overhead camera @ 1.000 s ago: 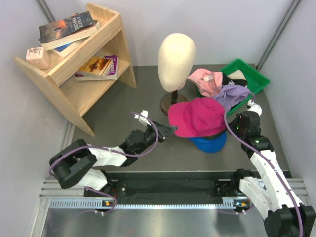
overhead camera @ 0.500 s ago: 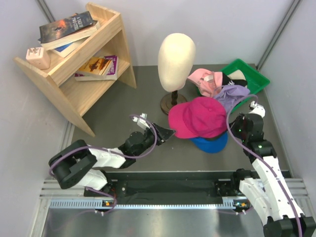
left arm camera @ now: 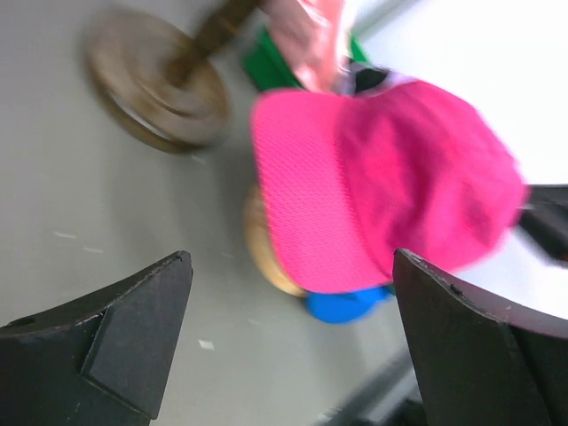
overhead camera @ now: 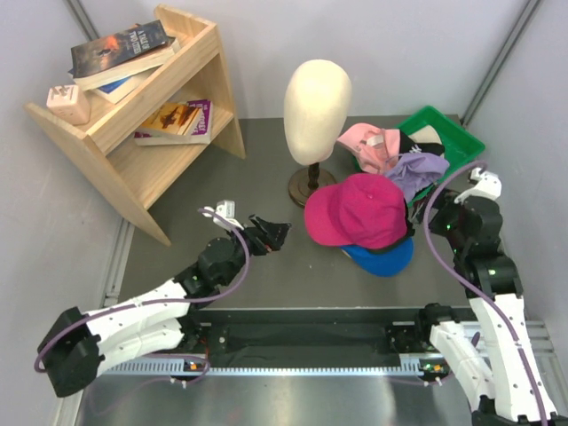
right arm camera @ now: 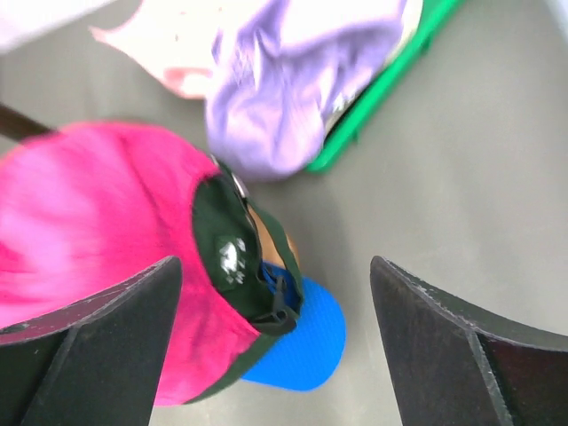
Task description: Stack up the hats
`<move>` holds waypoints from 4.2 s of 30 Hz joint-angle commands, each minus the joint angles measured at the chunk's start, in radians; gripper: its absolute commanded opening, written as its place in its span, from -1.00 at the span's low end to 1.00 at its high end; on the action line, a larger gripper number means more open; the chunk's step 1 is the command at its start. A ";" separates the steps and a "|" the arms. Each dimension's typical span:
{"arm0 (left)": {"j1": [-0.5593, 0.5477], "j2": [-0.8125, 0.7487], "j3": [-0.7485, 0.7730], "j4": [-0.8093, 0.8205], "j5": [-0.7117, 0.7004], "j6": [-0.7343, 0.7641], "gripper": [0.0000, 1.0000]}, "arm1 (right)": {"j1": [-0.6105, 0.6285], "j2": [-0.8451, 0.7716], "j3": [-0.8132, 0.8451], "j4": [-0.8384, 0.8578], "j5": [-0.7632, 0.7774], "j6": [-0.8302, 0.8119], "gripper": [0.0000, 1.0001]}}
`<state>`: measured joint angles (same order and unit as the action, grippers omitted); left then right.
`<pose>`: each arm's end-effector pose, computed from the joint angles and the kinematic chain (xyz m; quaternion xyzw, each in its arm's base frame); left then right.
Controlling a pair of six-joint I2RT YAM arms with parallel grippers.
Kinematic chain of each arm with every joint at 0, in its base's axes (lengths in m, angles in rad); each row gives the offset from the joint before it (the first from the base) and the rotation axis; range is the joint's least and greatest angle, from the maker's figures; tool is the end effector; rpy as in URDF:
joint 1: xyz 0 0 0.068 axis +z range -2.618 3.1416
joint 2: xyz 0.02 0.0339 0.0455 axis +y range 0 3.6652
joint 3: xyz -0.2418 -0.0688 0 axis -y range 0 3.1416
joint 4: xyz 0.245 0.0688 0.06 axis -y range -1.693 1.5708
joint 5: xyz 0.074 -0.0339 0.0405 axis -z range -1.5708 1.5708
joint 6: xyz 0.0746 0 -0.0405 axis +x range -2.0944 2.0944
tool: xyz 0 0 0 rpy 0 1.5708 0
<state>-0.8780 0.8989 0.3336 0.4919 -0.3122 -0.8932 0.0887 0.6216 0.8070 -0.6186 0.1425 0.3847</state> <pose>0.1793 -0.1801 0.2115 -0.1113 0.7228 -0.4486 0.5137 0.1876 0.0060 0.2964 0.1619 0.8256 0.0677 0.5363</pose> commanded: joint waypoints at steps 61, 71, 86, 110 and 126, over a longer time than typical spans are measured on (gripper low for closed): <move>0.306 -0.137 0.254 -0.109 0.482 0.435 0.95 | 0.168 0.279 0.482 0.761 -0.333 0.034 -1.00; 0.191 -0.043 0.350 0.166 0.595 0.410 0.95 | 0.508 0.245 0.298 0.895 -0.178 0.144 -1.00; 0.108 0.048 0.369 0.318 0.616 0.471 0.41 | 0.703 0.342 0.265 0.941 -0.089 0.120 -1.00; 0.108 -0.072 0.501 -0.044 0.617 0.505 -1.00 | 0.703 0.267 0.159 0.848 -0.128 -0.055 0.07; 0.108 0.000 0.794 -0.684 1.175 0.815 -1.00 | 0.703 0.116 0.273 0.375 -0.578 -0.680 0.99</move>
<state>-0.7677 0.8696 1.0546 -0.0566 0.6411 -0.1734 0.7773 0.6922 0.9901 -0.1204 -0.2687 -0.1360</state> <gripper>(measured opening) 0.037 0.993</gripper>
